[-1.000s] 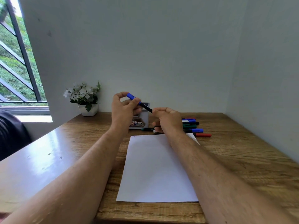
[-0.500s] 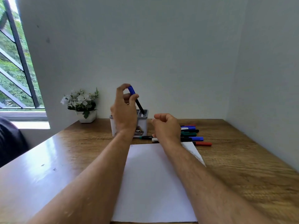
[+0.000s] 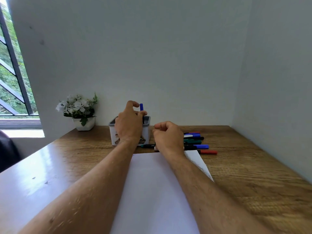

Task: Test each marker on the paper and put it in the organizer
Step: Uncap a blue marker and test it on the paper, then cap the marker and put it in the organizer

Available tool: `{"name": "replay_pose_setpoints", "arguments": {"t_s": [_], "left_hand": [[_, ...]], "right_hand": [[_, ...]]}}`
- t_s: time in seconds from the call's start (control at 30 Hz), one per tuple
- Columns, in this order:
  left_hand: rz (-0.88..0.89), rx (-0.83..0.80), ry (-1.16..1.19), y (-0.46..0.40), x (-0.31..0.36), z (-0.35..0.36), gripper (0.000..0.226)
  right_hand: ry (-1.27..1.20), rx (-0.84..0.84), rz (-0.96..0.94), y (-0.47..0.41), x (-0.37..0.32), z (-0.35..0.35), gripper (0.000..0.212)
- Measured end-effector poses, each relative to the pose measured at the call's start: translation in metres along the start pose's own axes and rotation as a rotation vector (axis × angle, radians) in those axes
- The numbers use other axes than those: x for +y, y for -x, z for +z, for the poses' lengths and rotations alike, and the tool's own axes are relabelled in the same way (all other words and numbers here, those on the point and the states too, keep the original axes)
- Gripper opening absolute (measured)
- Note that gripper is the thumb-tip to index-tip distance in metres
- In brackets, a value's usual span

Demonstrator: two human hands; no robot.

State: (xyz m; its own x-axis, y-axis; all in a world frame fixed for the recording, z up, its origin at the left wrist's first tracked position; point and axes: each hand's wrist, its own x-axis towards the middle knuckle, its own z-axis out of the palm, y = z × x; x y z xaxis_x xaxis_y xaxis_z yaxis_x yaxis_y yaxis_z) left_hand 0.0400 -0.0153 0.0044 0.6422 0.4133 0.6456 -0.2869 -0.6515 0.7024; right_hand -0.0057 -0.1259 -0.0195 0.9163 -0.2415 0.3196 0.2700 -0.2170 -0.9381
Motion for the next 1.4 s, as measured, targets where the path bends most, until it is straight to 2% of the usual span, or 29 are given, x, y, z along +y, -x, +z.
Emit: {"name": "replay_pose_setpoints", "arguments": {"t_s": [0.17,0.4,0.53,0.67,0.93,1.13,1.4], "left_hand": [[-0.014,-0.009,-0.005,-0.002,0.0,0.007,0.003],[0.0,-0.065,0.0,-0.002,-0.004,0.005,0.024],[0.0,-0.136,0.029,0.002,-0.004,0.0,0.025],[0.019,-0.091,0.011,0.01,-0.001,-0.013,0.024],[0.014,-0.096,0.037,0.027,-0.003,-0.034,0.015],[0.123,-0.114,-0.029,0.032,-0.002,-0.039,0.018],[0.249,-0.487,-0.155,0.041,0.004,-0.03,0.015]], "right_hand": [[0.027,0.0,0.014,0.002,-0.001,-0.001,0.018],[0.196,-0.021,-0.085,0.005,-0.006,-0.01,0.016],[0.299,-0.009,-0.118,0.006,-0.009,-0.017,0.017],[0.463,0.019,-0.163,0.004,-0.017,-0.035,0.016],[0.855,-0.075,-0.063,0.003,-0.016,-0.051,0.019],[1.043,-0.101,-0.083,0.011,-0.019,-0.058,0.025],[1.133,-0.139,-0.084,0.012,-0.016,-0.058,0.031]]}}
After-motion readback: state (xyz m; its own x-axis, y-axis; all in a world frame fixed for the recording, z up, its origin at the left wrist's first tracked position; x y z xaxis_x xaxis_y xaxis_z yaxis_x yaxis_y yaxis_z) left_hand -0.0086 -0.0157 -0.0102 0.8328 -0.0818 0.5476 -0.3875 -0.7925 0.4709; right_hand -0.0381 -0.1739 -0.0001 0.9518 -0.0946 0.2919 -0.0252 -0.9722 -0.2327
